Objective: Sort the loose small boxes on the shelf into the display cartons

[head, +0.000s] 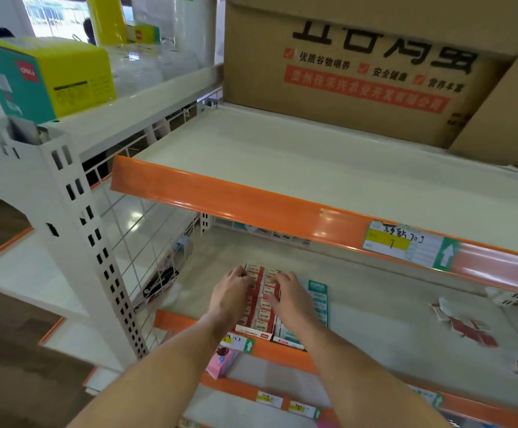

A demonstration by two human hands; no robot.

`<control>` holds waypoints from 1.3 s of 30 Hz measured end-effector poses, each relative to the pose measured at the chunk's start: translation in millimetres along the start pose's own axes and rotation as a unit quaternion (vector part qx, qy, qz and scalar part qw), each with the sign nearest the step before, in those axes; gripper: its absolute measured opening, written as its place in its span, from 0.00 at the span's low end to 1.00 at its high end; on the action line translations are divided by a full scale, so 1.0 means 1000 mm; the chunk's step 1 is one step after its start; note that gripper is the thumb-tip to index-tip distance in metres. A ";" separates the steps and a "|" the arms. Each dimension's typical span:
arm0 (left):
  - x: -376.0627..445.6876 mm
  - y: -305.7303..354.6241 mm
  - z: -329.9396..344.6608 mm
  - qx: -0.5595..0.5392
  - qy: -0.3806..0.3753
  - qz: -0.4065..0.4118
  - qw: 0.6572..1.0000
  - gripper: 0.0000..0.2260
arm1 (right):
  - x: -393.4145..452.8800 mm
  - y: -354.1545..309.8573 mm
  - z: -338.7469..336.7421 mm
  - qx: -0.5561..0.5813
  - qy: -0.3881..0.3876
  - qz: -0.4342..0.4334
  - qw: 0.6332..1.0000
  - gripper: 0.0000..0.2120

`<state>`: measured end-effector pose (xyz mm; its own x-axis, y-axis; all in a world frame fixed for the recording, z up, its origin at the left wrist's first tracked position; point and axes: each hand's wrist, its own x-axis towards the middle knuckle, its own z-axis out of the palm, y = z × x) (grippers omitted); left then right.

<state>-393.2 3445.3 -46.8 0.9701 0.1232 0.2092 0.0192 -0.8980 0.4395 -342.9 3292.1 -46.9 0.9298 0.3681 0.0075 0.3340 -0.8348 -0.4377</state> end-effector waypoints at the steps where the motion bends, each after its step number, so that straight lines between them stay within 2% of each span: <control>1: 0.001 -0.001 0.000 -0.002 -0.002 0.004 1.000 0.10 | 0.001 0.000 0.001 -0.002 0.002 0.001 1.000 0.21; 8: 0.005 -0.005 0.000 0.001 -0.027 0.027 0.999 0.10 | 0.005 0.003 -0.001 -0.010 -0.012 -0.001 1.000 0.22; 16: 0.011 0.016 0.006 -0.016 -0.013 0.024 1.000 0.07 | 0.000 0.019 -0.013 0.039 -0.012 0.001 0.999 0.21; 29: 0.016 0.123 0.066 -0.009 -0.067 0.077 0.995 0.13 | -0.032 0.125 -0.055 0.016 0.029 0.041 0.999 0.12; 39: 0.013 0.216 0.120 -0.011 -0.112 0.100 0.989 0.16 | -0.070 0.222 -0.094 0.039 0.054 0.093 0.993 0.12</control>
<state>-347.1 3202.4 -53.6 0.9832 -0.1550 0.0959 -0.1814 -0.8850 0.4288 -319.2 3042.6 -59.8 0.9868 0.1610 0.0146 0.1459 -0.8480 -0.5094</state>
